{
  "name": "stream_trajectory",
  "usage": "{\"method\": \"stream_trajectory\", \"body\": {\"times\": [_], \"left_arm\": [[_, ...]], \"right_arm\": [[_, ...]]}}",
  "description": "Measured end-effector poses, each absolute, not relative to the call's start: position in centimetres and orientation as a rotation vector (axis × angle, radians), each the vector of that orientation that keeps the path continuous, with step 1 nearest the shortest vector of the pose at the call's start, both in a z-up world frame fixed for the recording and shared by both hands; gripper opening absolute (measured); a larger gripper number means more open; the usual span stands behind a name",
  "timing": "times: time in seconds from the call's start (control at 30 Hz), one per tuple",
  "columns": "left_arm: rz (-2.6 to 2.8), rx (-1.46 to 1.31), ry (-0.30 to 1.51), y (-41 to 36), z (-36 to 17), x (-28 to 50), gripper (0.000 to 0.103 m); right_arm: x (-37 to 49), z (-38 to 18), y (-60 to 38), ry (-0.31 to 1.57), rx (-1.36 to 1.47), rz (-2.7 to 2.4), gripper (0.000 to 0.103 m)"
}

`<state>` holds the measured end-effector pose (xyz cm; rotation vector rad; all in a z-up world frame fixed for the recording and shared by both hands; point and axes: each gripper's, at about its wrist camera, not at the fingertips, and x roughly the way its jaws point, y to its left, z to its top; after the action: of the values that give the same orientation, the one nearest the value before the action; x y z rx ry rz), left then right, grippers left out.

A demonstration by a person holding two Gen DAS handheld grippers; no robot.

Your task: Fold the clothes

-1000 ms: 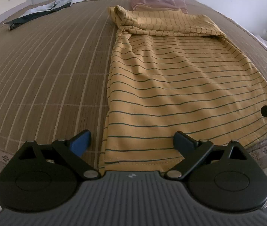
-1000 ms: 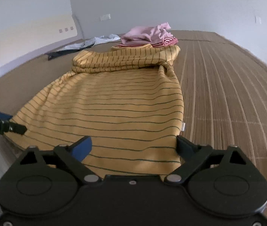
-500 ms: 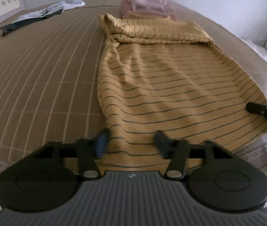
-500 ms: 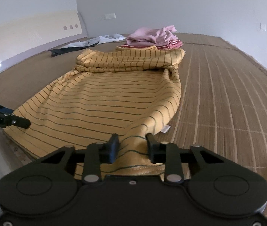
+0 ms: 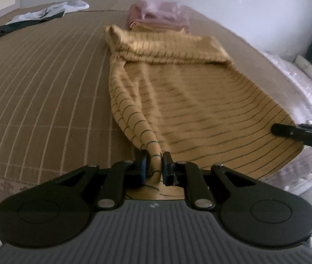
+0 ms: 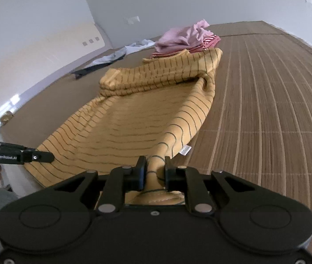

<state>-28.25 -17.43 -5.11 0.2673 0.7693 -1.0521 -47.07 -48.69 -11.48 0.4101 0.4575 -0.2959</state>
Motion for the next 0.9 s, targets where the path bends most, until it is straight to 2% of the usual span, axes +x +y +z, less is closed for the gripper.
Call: {"method": "stream_trajectory", "body": {"times": [0.27,0.5,0.63,0.67,0.7,0.73,0.8,0.83,0.87,0.9], "left_arm": [[-1.154,0.114,0.727,-13.8,-1.0,-28.6,0.014],[-1.171,0.199,0.591,-15.4,3.2,-28.0,0.014],[-1.158,0.244,0.6,-16.7,3.0,-27.0,0.014],[-1.15,0.251,0.608,-16.9,2.7,-26.8,0.014],[-1.139,0.255,0.623,-16.9,2.2,-26.5,0.014],[-1.128,0.258,0.639,-16.9,1.8,-26.3,0.015],[-1.116,0.264,0.679,-16.8,0.7,-25.7,0.015],[-1.116,0.267,0.705,-16.7,0.2,-25.4,0.018],[-1.11,0.289,0.713,-16.7,-0.2,-25.6,0.026],[-1.103,0.312,0.72,-16.7,-0.6,-25.7,0.031]], "right_arm": [[-50.2,-7.9,-49.2,0.391,0.493,-0.182,0.017],[-50.3,-4.0,-50.9,0.249,0.488,-0.122,0.012],[-48.2,-4.2,-52.0,0.311,0.378,-0.236,0.013],[-47.9,-4.5,-52.3,0.331,0.374,-0.242,0.014],[-47.7,-4.9,-52.4,0.352,0.383,-0.243,0.023],[-47.6,-5.4,-52.5,0.371,0.389,-0.252,0.037],[-47.5,-6.4,-52.3,0.412,0.377,-0.271,0.045],[-47.4,-6.8,-52.1,0.433,0.367,-0.281,0.046],[-47.4,-7.2,-52.0,0.455,0.358,-0.293,0.048],[-47.5,-7.6,-51.8,0.477,0.352,-0.301,0.057]]}}
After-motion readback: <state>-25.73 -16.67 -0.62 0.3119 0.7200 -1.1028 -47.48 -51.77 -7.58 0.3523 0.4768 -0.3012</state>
